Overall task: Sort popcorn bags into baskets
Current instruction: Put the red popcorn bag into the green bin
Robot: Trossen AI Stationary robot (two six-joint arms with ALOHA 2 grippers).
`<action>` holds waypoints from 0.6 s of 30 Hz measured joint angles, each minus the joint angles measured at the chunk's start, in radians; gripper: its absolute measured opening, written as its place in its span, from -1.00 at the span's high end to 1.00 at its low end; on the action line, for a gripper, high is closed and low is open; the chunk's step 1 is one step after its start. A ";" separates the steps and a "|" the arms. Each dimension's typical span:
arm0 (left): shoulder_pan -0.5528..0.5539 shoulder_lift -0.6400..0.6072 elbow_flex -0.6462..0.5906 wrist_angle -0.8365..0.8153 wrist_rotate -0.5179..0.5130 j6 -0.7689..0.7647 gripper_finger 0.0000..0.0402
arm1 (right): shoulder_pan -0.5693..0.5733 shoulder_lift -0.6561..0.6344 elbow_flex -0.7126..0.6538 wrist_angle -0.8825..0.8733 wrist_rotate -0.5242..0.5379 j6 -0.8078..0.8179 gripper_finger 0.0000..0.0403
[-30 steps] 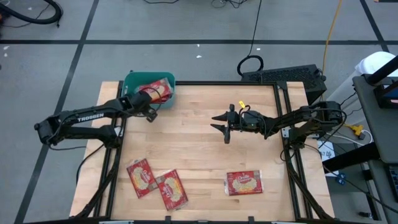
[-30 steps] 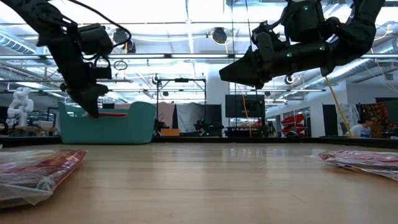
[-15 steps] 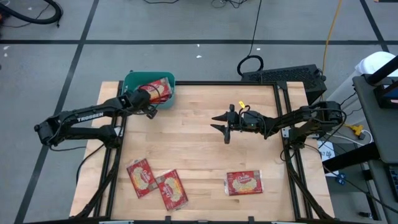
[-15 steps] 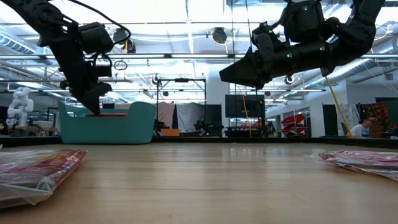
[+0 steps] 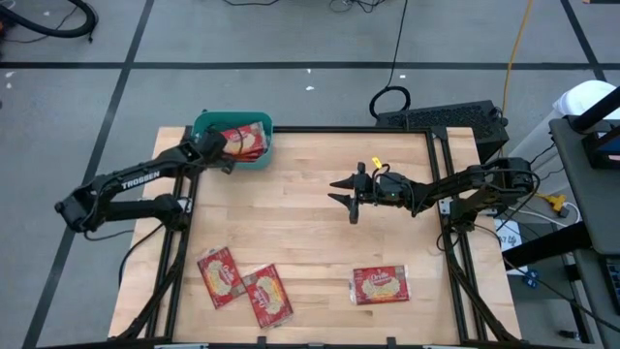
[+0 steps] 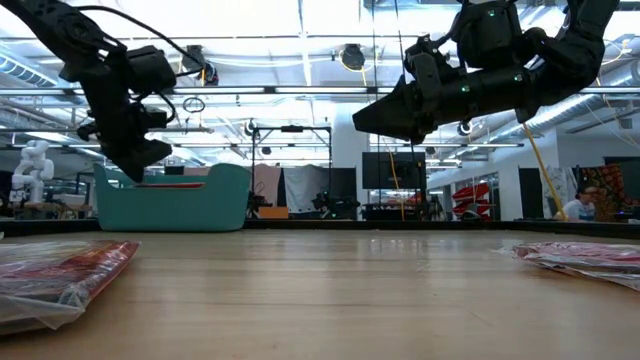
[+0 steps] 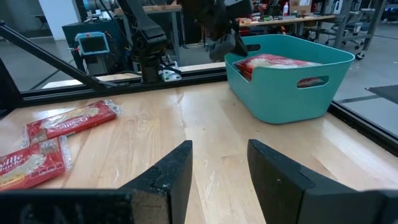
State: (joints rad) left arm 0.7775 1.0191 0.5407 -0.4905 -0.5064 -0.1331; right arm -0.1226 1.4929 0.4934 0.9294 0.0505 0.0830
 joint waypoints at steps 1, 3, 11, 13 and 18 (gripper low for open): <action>0.012 0.000 0.000 0.007 -0.004 0.008 0.80 | 0.000 0.000 0.000 0.000 0.000 0.001 0.26; 0.027 0.000 0.000 0.033 0.019 0.021 0.80 | 0.000 0.000 0.000 0.000 0.000 0.002 0.26; -0.018 0.018 0.002 0.170 0.234 -0.016 0.80 | 0.000 0.000 0.000 0.000 0.000 0.001 0.26; -0.013 0.041 0.002 0.183 0.237 -0.032 0.80 | 0.000 0.000 0.000 0.000 0.000 0.000 0.26; 0.025 0.122 0.002 0.229 0.235 -0.026 0.80 | 0.000 0.000 0.000 0.000 0.000 0.000 0.26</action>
State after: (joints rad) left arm 0.8021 1.1411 0.5423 -0.2619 -0.2719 -0.1593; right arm -0.1223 1.4929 0.4934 0.9295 0.0507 0.0826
